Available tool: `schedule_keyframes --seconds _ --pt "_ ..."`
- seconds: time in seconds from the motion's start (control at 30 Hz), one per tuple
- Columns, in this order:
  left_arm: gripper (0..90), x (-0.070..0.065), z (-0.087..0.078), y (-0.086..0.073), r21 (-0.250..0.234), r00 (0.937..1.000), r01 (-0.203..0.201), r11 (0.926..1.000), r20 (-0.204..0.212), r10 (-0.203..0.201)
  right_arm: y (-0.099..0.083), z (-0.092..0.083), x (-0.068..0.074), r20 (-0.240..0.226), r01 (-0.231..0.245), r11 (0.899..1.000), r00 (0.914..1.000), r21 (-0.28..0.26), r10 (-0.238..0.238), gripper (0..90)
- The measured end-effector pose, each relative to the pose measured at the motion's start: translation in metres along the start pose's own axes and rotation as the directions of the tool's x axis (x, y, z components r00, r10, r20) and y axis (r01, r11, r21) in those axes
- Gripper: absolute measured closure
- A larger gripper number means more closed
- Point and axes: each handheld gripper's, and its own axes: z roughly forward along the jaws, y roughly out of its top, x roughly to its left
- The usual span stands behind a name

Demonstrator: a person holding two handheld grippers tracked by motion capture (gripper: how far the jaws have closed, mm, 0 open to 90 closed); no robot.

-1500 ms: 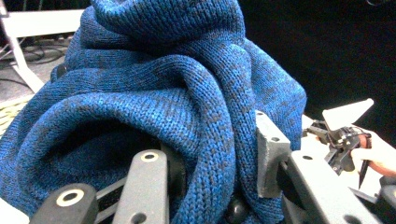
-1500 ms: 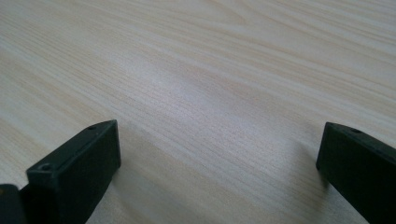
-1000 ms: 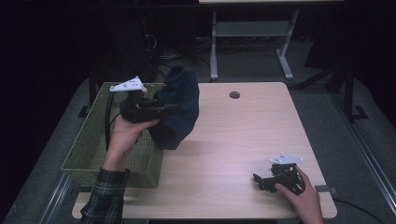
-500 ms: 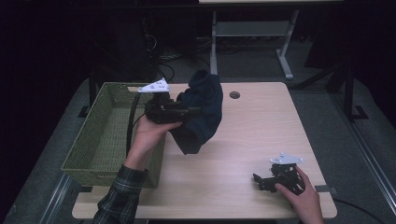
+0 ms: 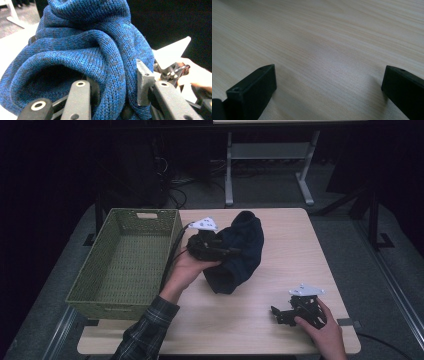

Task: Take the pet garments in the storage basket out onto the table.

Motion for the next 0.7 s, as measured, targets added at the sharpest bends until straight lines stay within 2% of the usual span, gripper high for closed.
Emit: schedule_keyframes --seconds 0.1,0.43,0.47,0.67,0.7 --pt "63.6 0.000 0.015 -0.004 0.024 1.0000 -0.003 0.9997 0.008 0.002 0.000 0.000 0.000 0.000 0.000 1.000 1.0000 0.000 0.000 0.0" --pt "63.6 0.009 0.060 -0.021 0.099 0.9997 0.024 0.9948 -0.003 -0.024 0.000 0.000 0.000 0.000 0.004 1.000 1.0000 0.000 -0.004 0.0" --pt "63.6 0.010 0.064 -0.022 0.107 0.9998 0.018 0.9941 -0.001 -0.018 0.000 0.000 0.000 0.001 0.004 1.000 1.0000 -0.001 -0.004 0.0" --pt "63.5 0.014 0.090 -0.034 0.167 0.9998 0.015 0.9858 -0.017 -0.012 0.000 0.000 0.000 0.001 0.001 1.000 1.0000 0.001 -0.001 0.0" --pt "63.5 0.015 0.094 -0.036 0.172 0.9996 0.025 0.9848 -0.016 -0.023 0.000 0.000 0.000 0.000 -0.002 1.000 1.0000 0.001 0.002 0.0"
